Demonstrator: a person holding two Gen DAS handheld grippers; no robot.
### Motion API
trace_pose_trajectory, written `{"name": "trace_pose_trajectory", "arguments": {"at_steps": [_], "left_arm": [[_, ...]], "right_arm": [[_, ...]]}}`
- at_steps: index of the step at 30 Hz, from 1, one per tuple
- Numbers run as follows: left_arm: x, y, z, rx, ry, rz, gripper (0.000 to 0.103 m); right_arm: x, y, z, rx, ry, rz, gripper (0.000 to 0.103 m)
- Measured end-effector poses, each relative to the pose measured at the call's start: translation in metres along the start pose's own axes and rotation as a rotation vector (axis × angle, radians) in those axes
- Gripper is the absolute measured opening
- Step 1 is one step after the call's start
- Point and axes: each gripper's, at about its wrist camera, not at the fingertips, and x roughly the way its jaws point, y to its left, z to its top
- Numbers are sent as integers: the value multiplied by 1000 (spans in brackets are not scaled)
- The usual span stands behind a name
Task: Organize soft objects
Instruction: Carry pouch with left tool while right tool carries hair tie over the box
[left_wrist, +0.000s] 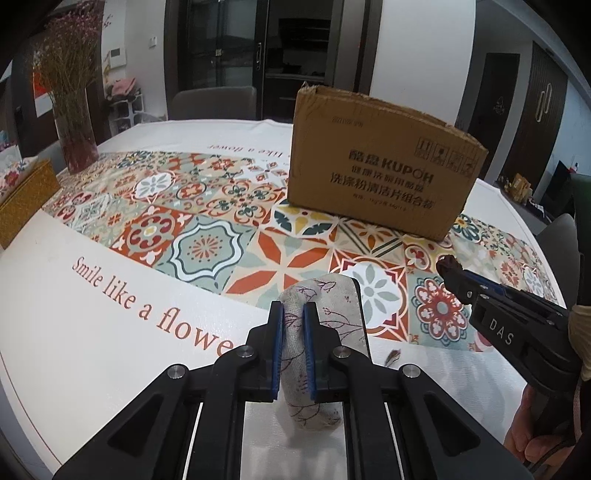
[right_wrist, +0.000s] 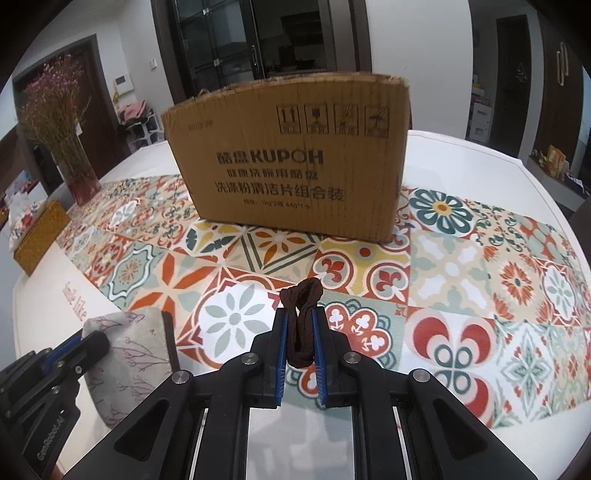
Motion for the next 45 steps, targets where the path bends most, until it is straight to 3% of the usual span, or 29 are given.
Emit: {"name": "trace_pose_trajectory", "arguments": {"at_steps": [24, 45], "left_arm": [[-79, -13, 28, 63, -205, -111, 11], [-103, -16, 83, 54, -369, -138, 11]], "right_arm": [[-98, 9, 13, 31, -180, -40, 14], [-119, 21, 61, 4, -312, -43, 14]]}}
